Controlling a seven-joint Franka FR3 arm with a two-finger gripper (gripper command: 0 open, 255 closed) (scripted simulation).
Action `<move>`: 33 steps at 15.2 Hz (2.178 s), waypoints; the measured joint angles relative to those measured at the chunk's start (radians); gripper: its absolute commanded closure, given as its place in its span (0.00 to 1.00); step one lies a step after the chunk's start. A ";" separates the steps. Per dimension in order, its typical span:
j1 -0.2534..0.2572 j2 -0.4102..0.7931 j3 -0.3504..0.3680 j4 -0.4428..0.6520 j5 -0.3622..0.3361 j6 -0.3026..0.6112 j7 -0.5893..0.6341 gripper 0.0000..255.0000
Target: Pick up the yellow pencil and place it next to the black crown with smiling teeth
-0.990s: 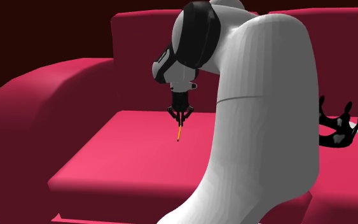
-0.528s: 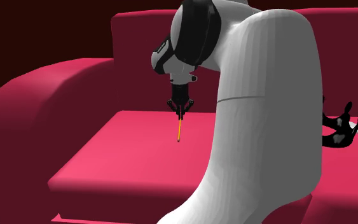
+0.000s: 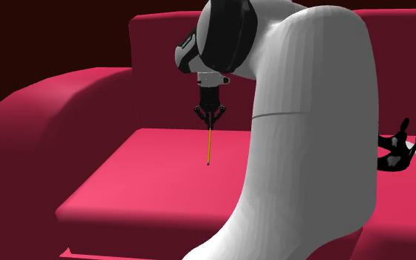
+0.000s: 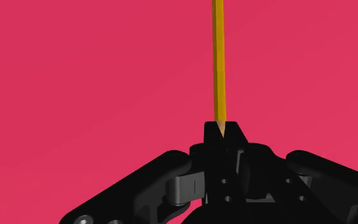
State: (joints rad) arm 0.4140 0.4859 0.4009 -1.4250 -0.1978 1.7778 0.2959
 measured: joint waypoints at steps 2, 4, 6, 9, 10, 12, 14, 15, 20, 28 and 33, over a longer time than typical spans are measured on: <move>-0.001 -0.010 0.002 0.014 0.004 -0.023 -0.003 1.00; 0.003 -0.008 0.003 0.043 0.004 -0.050 -0.004 1.00; 0.007 -0.008 0.004 0.073 0.005 -0.079 -0.004 1.00; 0.009 -0.011 0.005 0.109 0.007 -0.118 -0.010 1.00; 0.009 -0.013 0.005 0.117 0.008 -0.128 -0.010 1.00; 0.015 -0.007 0.005 0.154 0.006 -0.158 -0.011 1.00; 0.020 -0.003 0.006 0.187 0.005 -0.188 -0.012 1.00; 0.022 -0.002 0.006 0.201 0.005 -0.200 -0.012 1.00; 0.038 0.017 0.005 0.301 -0.001 -0.281 -0.016 1.00; 0.007 -0.012 0.000 0.339 0.007 -0.344 -0.059 1.00; -0.108 -0.135 -0.019 0.152 0.048 -0.270 -0.160 1.00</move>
State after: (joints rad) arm 0.3063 0.3513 0.3823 -1.2727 -0.1500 1.5075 0.1359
